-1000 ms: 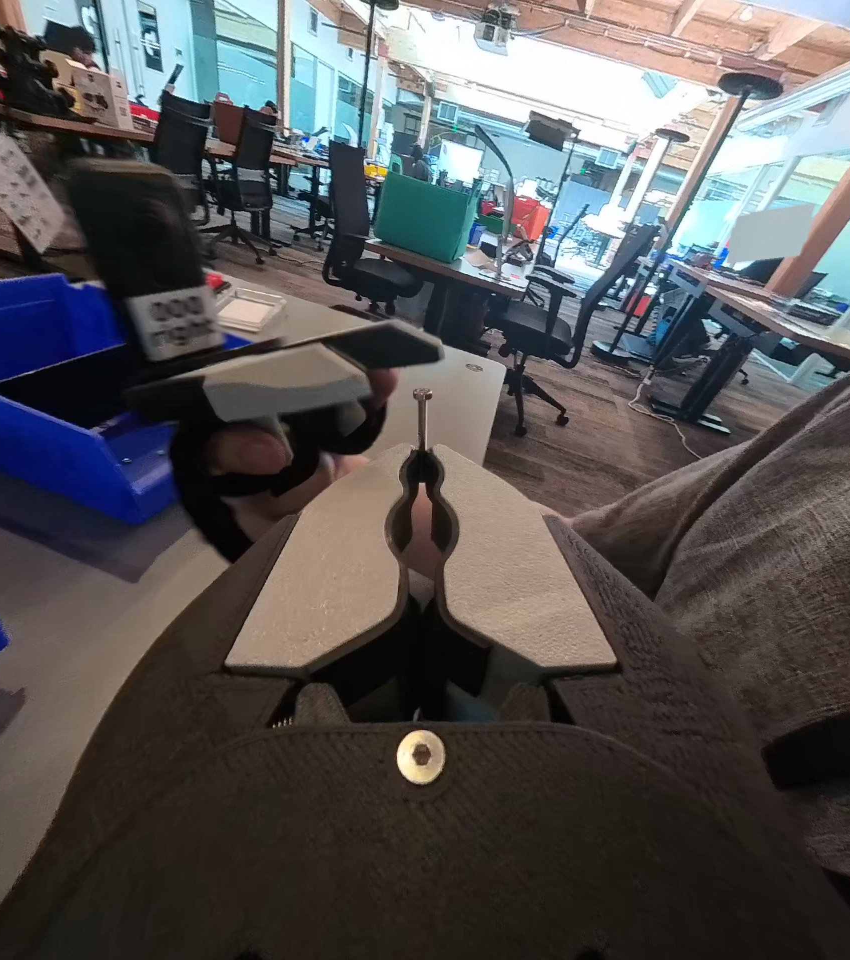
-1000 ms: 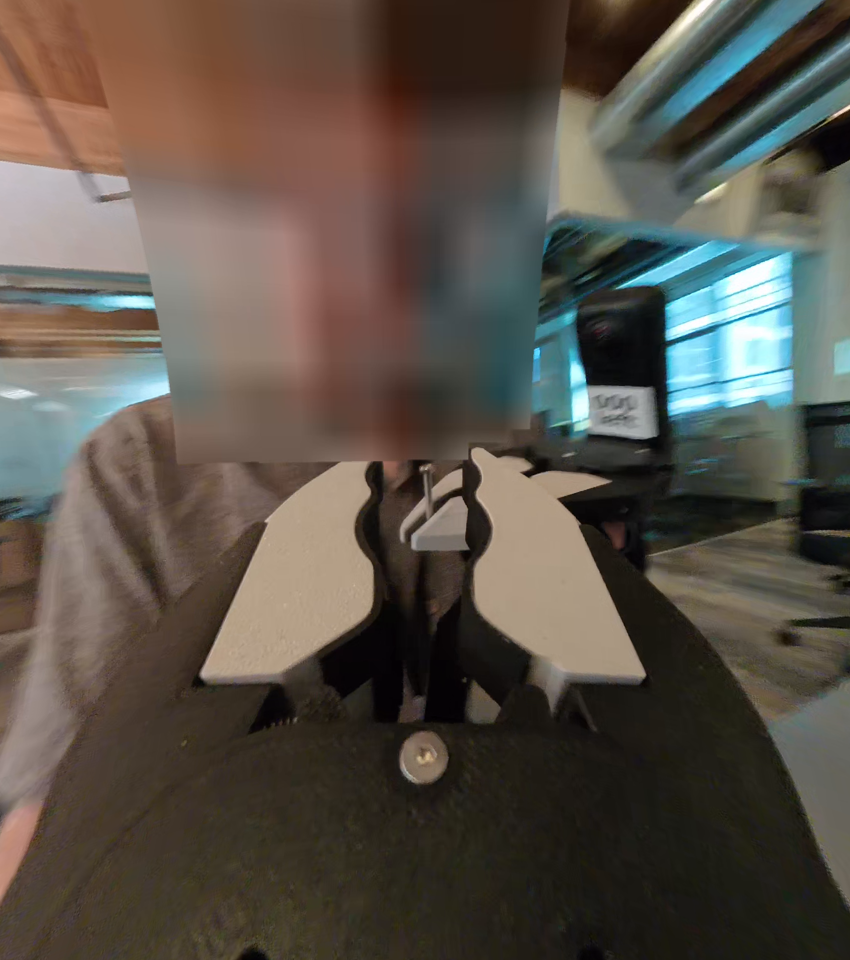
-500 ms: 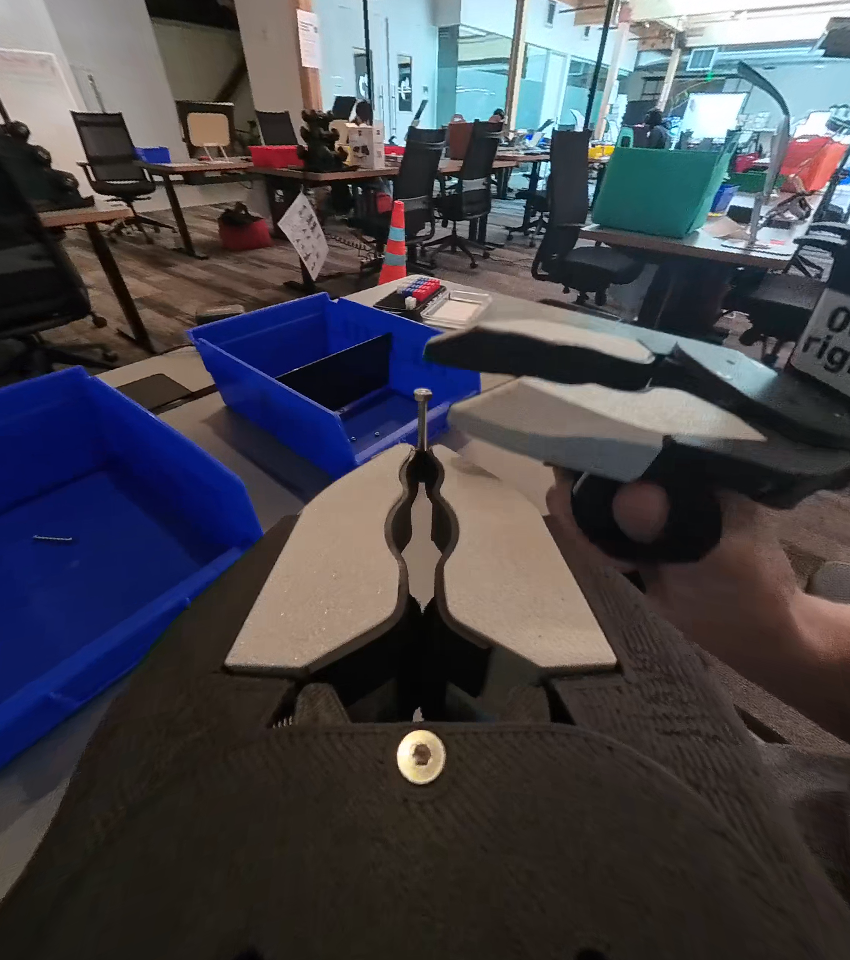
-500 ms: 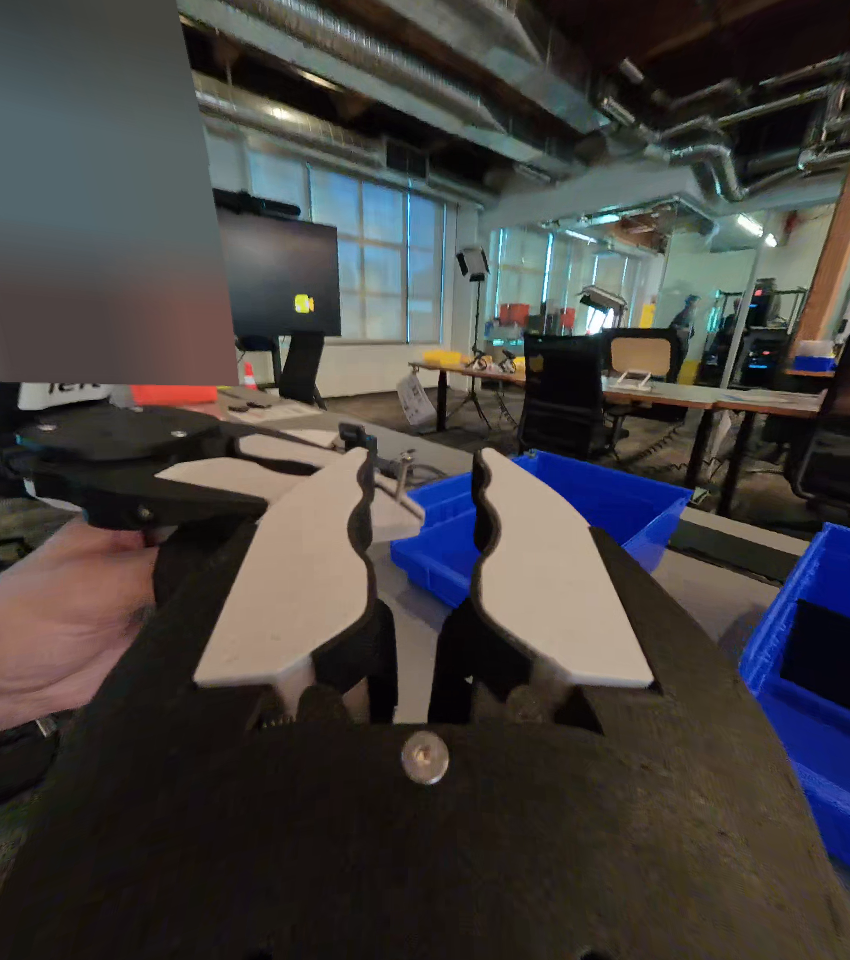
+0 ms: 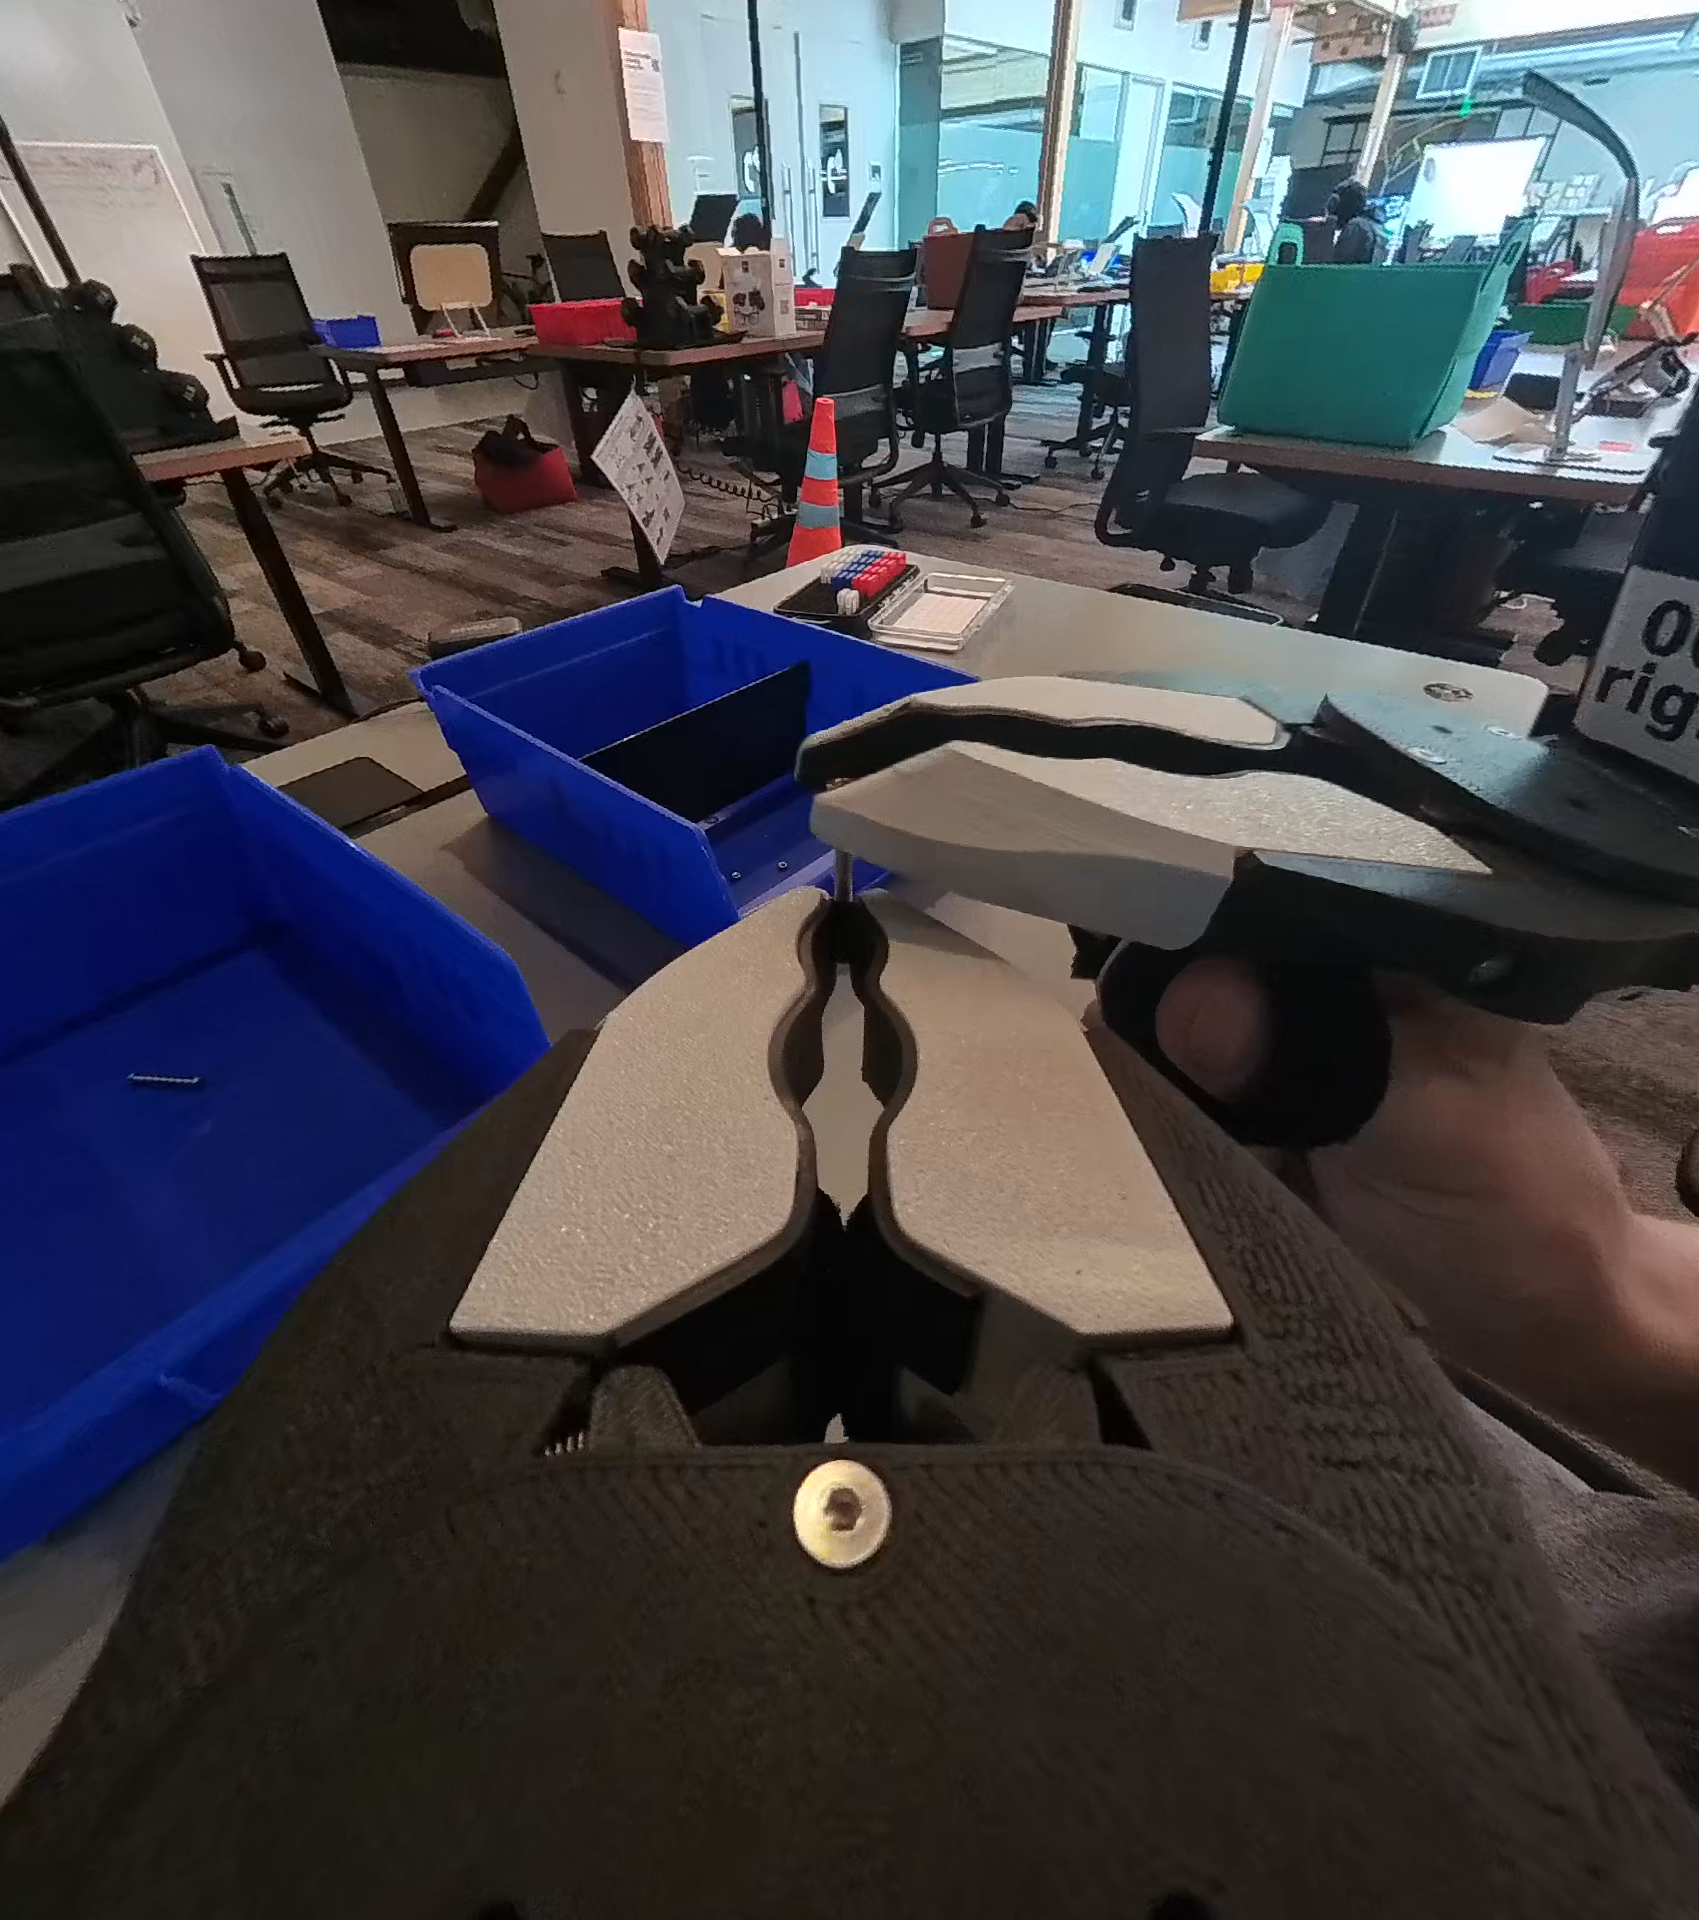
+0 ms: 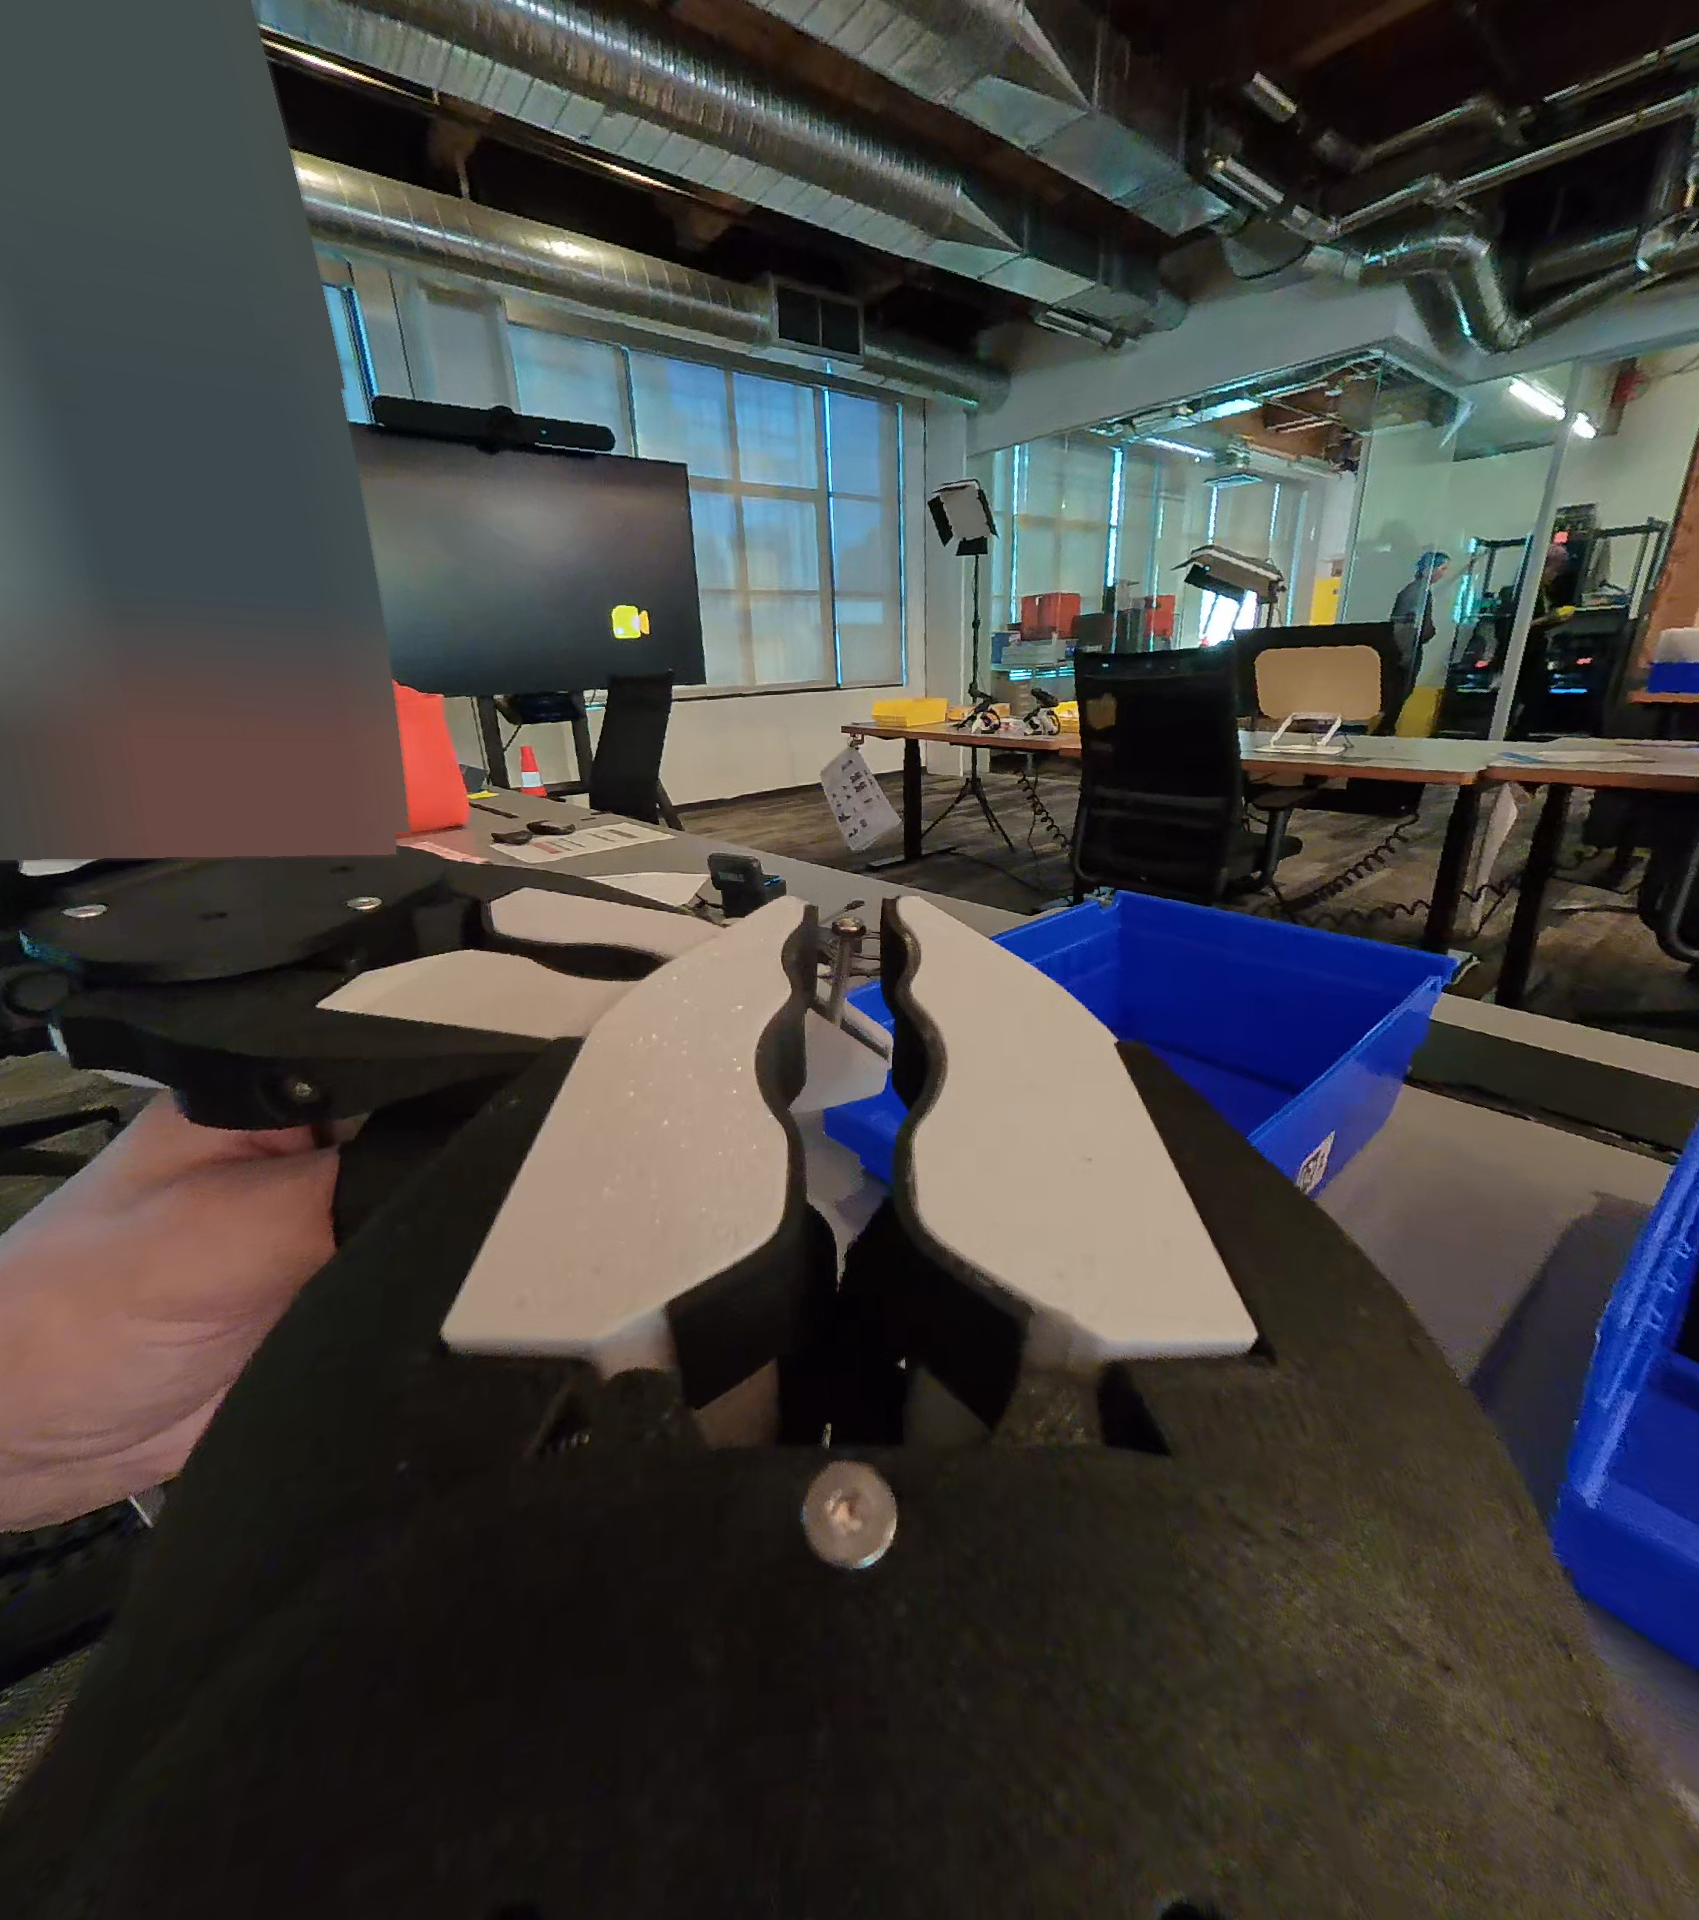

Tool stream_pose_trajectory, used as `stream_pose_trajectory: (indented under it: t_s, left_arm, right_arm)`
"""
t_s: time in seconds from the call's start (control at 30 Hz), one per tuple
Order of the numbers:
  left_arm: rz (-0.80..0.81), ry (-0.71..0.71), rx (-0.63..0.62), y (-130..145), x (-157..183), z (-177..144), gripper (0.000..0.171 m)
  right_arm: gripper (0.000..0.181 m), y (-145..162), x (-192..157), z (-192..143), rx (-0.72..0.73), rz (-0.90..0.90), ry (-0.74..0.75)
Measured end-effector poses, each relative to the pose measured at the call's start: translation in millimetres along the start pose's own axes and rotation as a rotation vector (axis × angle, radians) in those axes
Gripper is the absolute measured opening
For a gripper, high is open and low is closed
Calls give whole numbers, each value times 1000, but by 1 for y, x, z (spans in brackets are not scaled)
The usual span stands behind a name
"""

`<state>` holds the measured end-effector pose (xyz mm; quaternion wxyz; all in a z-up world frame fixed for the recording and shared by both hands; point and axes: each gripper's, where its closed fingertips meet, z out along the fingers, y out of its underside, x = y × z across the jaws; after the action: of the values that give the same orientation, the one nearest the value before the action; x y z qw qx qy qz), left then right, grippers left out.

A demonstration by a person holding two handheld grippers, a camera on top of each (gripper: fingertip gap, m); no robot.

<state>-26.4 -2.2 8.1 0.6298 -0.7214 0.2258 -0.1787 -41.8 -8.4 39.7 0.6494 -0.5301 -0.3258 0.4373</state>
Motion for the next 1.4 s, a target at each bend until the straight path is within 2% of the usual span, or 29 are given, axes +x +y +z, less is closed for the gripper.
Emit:
stream_pose_trajectory:
  t_s: [0.43,0.53,0.63,0.73,0.87,1.07,1.13,1.23,1.4]
  left_arm:
    - [9,12,2,-1,4,0,2]
    - [-7,58,22,-3,10,-1,2]
    - [-59,174,44,-8,20,-3,2]
    - [-129,308,38,-10,34,-5,2]
    - [-170,441,5,-8,56,-5,2]
    - [-157,496,-35,1,78,1,2]
    - [-175,508,-26,1,79,0,2]
    - [-173,507,-15,-2,77,-2,2]
    - [-176,495,-6,-4,72,-4,2]
  right_arm:
    - [5,-1,-2,-2,11,24,-25]
    - [5,-4,-5,-5,38,50,-93]
    - [5,-10,-10,-10,72,101,-296]
    - [5,-13,-15,-21,53,140,-606]
    - [5,-17,-21,-46,-19,304,-1166]
    - [4,-14,-18,-79,-159,638,-1949]
    - [5,-15,-19,-80,-149,670,-2081]
    - [5,-18,-21,-78,-101,685,-2169]
    - [5,-20,-23,-71,-59,692,-2108]
